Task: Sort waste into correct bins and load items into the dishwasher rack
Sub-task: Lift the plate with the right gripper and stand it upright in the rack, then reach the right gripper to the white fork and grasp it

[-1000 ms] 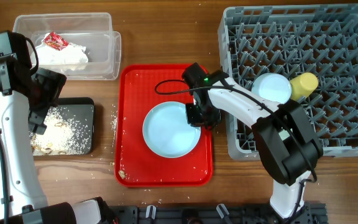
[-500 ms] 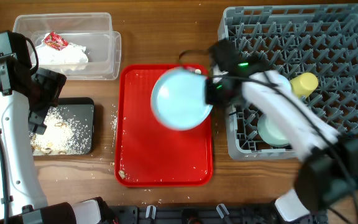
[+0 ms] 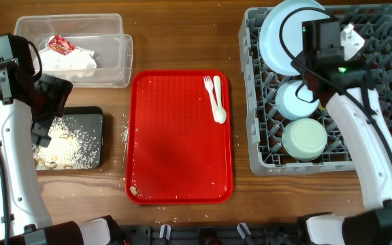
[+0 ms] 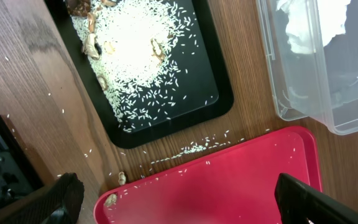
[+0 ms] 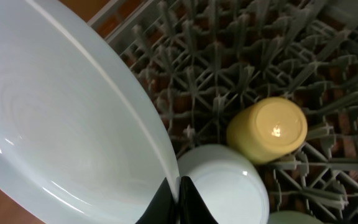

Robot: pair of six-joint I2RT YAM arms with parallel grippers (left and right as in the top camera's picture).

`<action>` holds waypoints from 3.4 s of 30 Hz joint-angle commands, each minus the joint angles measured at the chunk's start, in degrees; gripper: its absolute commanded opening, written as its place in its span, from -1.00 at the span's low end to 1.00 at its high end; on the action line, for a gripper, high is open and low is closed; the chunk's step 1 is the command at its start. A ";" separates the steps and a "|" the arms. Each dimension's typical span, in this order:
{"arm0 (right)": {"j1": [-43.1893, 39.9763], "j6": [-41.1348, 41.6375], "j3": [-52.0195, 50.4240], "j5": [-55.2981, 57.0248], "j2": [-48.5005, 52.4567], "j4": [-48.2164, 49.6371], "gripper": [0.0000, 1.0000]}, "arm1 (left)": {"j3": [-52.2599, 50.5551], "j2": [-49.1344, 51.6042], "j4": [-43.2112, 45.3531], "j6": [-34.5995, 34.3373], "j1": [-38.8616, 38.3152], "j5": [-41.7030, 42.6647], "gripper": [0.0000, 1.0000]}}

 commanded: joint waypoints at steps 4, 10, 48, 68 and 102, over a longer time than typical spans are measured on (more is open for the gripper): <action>1.44 4.02 0.02 6.27 9.97 7.28 -0.91 | 0.59 -0.46 0.00 -0.09 0.37 -0.11 1.00; 4.48 2.01 0.02 6.51 14.45 12.33 -0.91 | 0.59 -0.46 -0.02 -0.11 0.37 -0.11 1.00; 22.86 -25.77 3.74 -29.92 24.68 7.74 0.52 | 0.59 -0.46 0.00 -0.11 0.37 -0.11 1.00; 23.56 -26.97 3.74 -21.40 33.24 15.89 0.20 | 0.59 -0.46 0.00 -0.11 0.37 -0.11 1.00; 22.80 -21.73 6.56 -37.24 17.07 7.85 -0.28 | 0.57 -0.46 -0.02 -0.11 0.37 -0.11 1.00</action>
